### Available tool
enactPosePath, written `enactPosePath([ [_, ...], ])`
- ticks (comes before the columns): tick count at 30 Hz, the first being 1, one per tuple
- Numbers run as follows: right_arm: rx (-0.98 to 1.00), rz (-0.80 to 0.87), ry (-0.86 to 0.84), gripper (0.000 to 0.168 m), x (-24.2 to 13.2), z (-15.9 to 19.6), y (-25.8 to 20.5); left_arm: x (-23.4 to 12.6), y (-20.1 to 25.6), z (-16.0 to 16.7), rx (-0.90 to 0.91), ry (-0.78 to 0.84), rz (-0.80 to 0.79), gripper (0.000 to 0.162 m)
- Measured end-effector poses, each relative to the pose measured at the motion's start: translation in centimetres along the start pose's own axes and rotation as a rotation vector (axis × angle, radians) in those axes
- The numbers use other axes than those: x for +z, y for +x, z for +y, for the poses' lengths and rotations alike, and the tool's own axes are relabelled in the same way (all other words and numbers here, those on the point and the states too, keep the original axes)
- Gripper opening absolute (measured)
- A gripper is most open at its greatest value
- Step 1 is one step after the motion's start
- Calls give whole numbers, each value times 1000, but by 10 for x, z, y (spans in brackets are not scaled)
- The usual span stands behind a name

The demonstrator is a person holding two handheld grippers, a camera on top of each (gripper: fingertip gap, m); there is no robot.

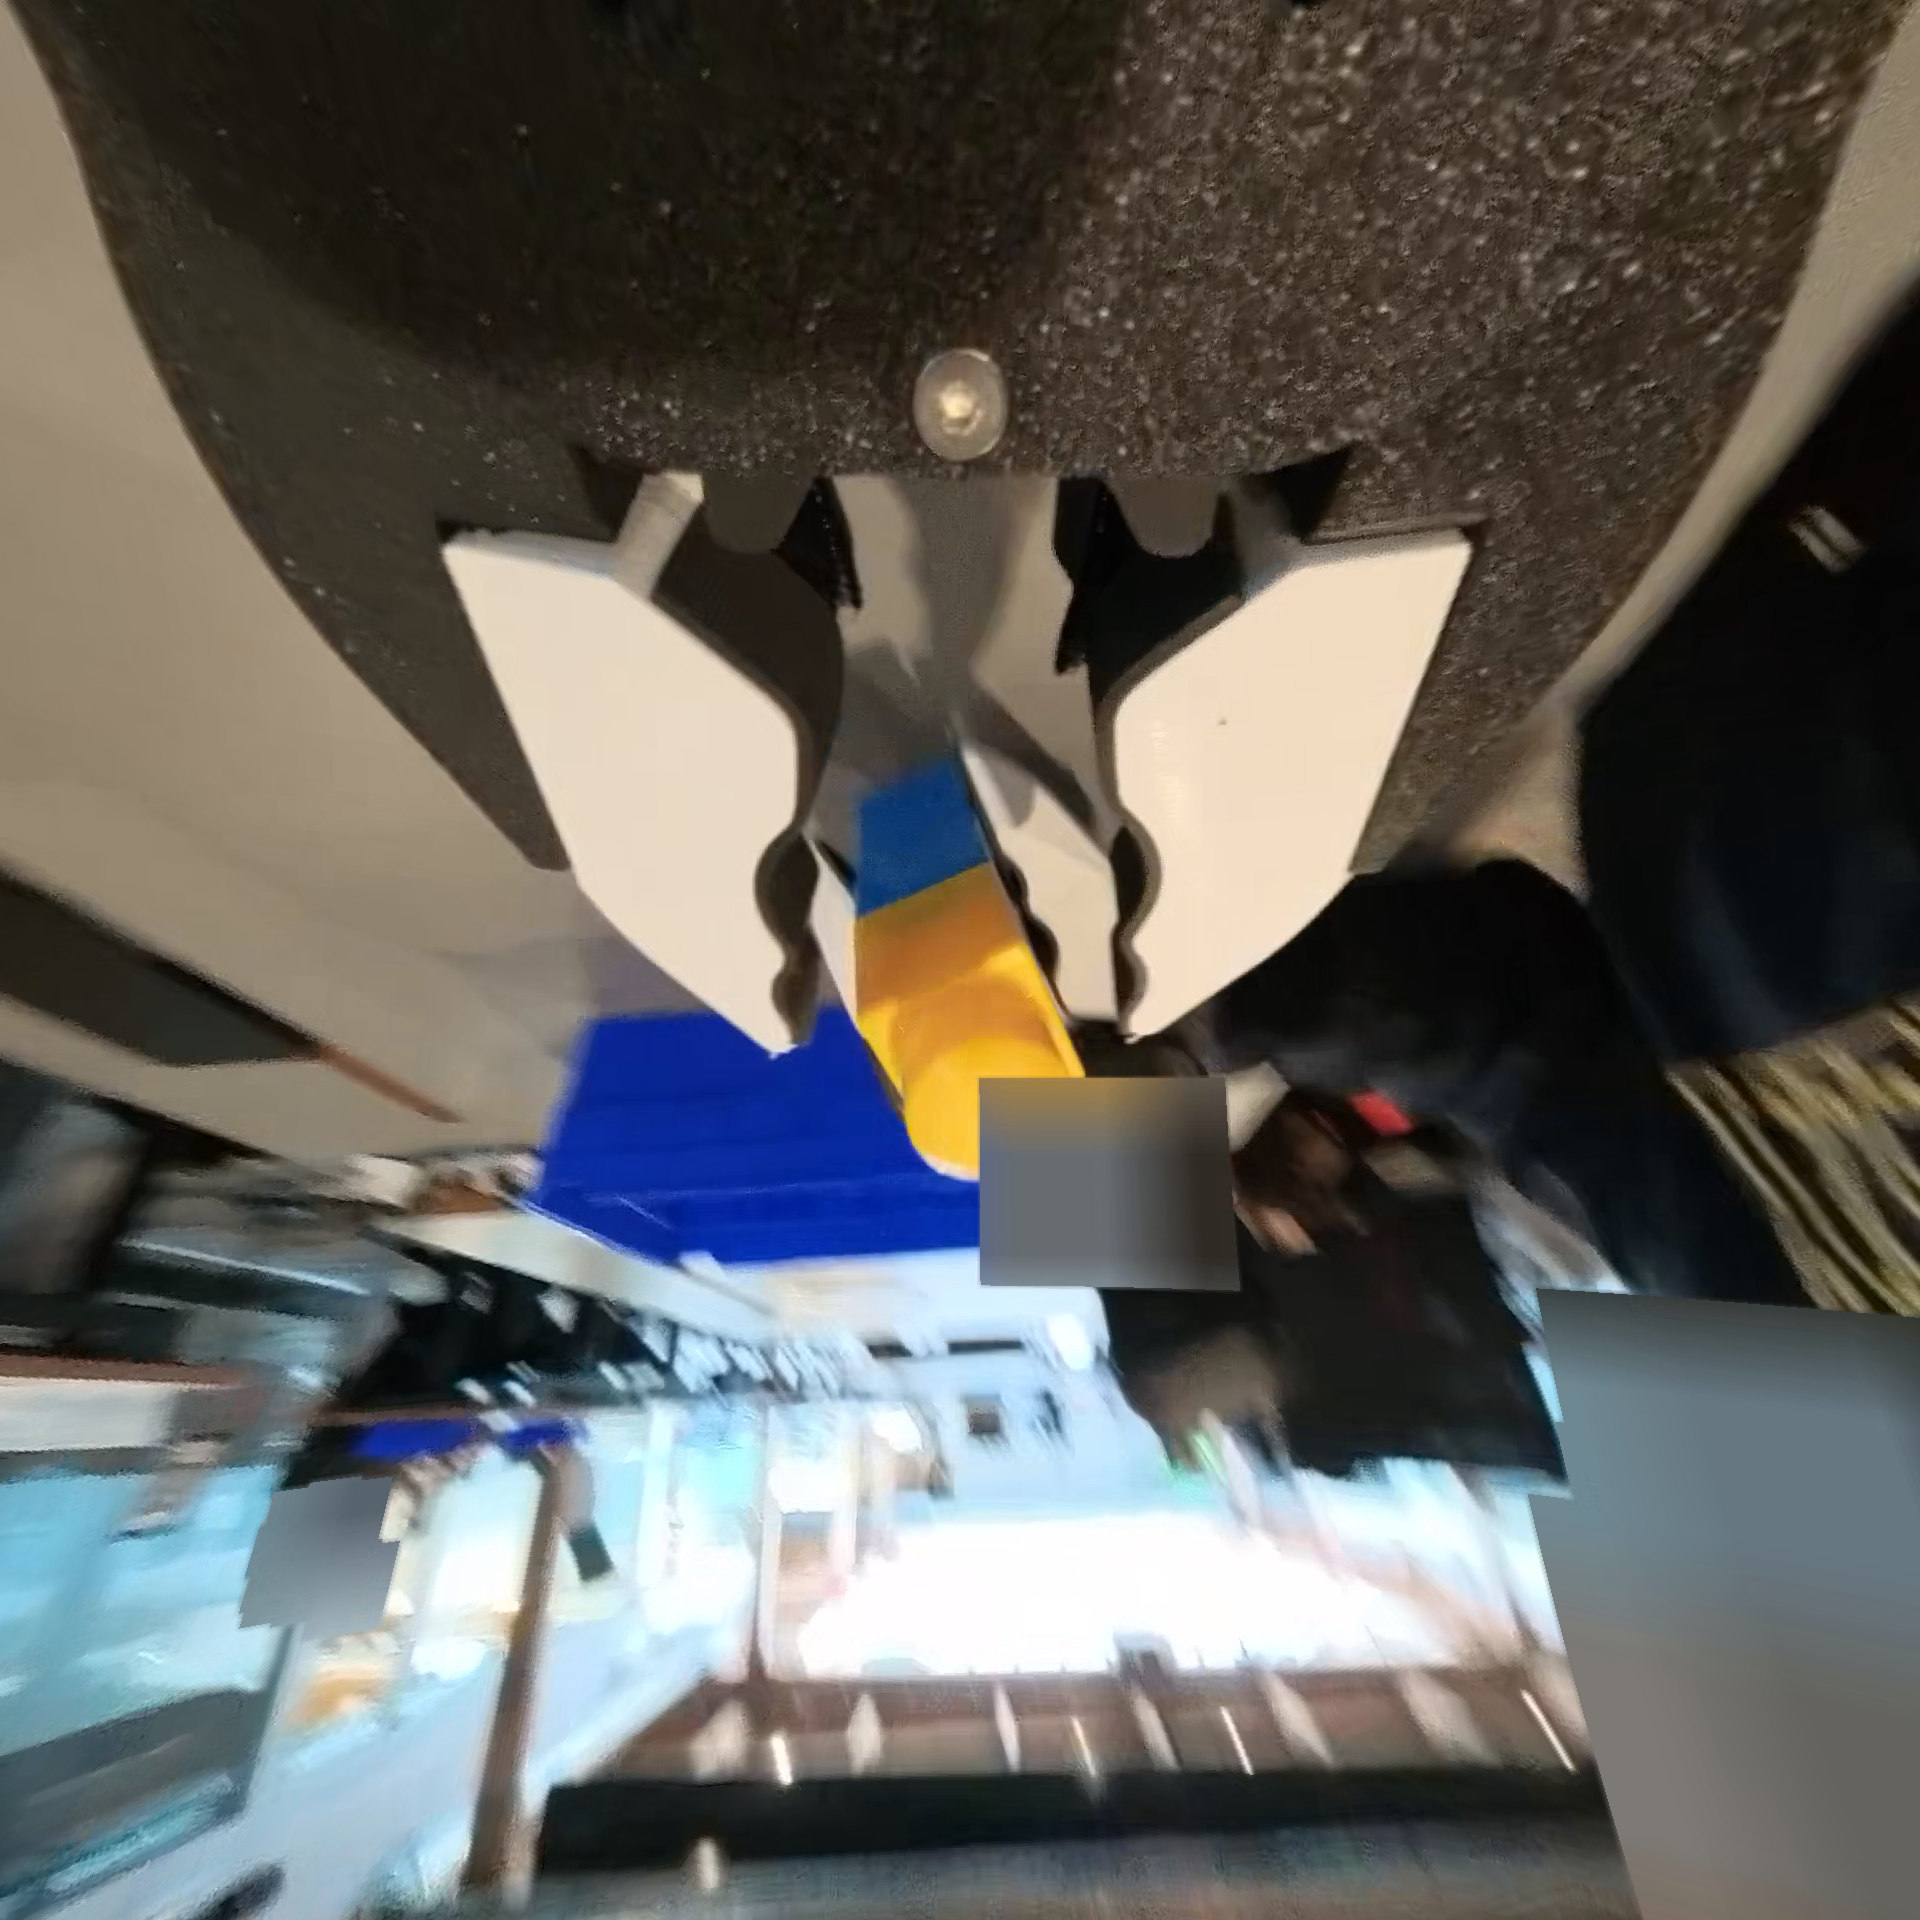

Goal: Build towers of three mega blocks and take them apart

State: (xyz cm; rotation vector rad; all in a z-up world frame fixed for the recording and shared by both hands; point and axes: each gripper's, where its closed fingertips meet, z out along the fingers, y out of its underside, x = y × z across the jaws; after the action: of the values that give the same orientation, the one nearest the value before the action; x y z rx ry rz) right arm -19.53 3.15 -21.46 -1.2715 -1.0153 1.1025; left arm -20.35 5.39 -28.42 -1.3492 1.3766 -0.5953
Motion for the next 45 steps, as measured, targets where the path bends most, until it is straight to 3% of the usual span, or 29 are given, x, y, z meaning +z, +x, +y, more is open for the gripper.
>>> enactPosePath([
  [5, -355, 170, -345, 63, -8, 20, 2, -2, 7, 14, 158, -147, 12, 38],
  [8, -450, 163, -525, 56, -2, 42, -4, 0, 15, 19, 180, -190, 53, 38],
  [11, -504, 158, -599, 41, 0, 51, -6, 0, 19, 25, 200, -225, 79, 38],
  [20, -518, 66, -687, 37, 0, 61, -18, -5, 24, 29, 288, -281, 104, 37],
  [28, -499, 164, -696, 42, 0, 59, -6, -3, 15, 30, 291, -302, 44, 38],
  [42, -398, 163, -652, 39, 2, 56, -4, -1, 8, 24, 301, -254, -28, 38],
  [44, -418, 179, -634, 39, -2, 48, -4, 0, 6, 12, 260, -179, -60, 45],
  [45, -429, 198, -626, 39, -6, 41, -4, 0, 4, 6, 235, -145, -72, 66],
])
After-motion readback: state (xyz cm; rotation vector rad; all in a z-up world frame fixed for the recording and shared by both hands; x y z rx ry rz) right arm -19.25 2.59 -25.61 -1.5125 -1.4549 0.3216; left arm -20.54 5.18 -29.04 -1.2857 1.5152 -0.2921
